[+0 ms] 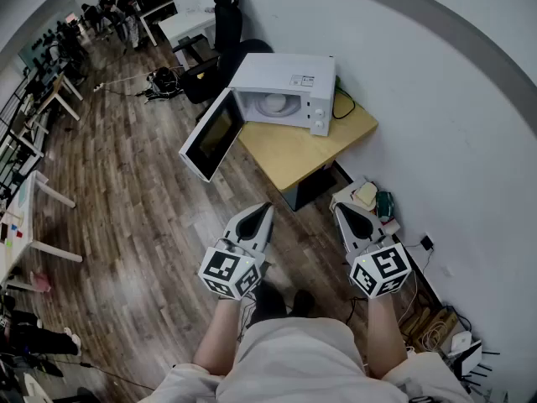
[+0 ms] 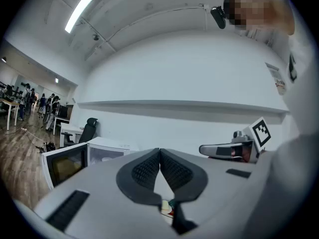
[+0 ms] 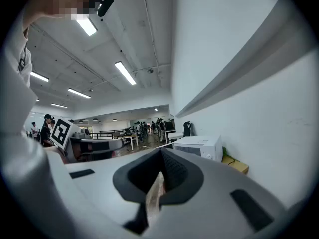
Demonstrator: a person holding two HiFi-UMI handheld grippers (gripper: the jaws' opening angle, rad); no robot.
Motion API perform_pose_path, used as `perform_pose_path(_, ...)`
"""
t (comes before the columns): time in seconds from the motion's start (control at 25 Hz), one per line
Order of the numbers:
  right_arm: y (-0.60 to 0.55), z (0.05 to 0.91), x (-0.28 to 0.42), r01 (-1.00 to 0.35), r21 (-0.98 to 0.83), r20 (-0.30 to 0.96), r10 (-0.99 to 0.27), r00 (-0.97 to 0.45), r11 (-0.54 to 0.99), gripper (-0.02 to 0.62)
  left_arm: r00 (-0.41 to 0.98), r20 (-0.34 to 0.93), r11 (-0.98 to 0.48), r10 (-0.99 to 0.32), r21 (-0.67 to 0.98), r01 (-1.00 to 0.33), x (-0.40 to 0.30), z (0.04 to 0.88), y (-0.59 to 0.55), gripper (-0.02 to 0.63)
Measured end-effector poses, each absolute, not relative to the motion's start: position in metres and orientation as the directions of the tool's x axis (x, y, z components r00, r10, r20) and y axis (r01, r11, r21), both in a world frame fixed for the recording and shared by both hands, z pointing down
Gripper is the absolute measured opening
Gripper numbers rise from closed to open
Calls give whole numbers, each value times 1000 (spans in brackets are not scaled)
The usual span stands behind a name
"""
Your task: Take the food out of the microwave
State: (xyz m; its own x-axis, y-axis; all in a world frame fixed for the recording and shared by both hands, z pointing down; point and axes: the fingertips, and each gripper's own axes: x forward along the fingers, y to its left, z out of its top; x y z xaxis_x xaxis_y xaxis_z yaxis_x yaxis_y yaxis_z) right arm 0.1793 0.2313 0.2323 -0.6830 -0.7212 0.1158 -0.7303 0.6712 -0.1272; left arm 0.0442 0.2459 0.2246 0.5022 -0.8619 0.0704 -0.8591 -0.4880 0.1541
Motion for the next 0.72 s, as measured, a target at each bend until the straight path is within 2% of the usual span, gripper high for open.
perform_pose_path(0.72,228,229,172,-721,-82,103,-713,-693,688,-5,478,85,-462,-874,156,-873,42,226,246,8)
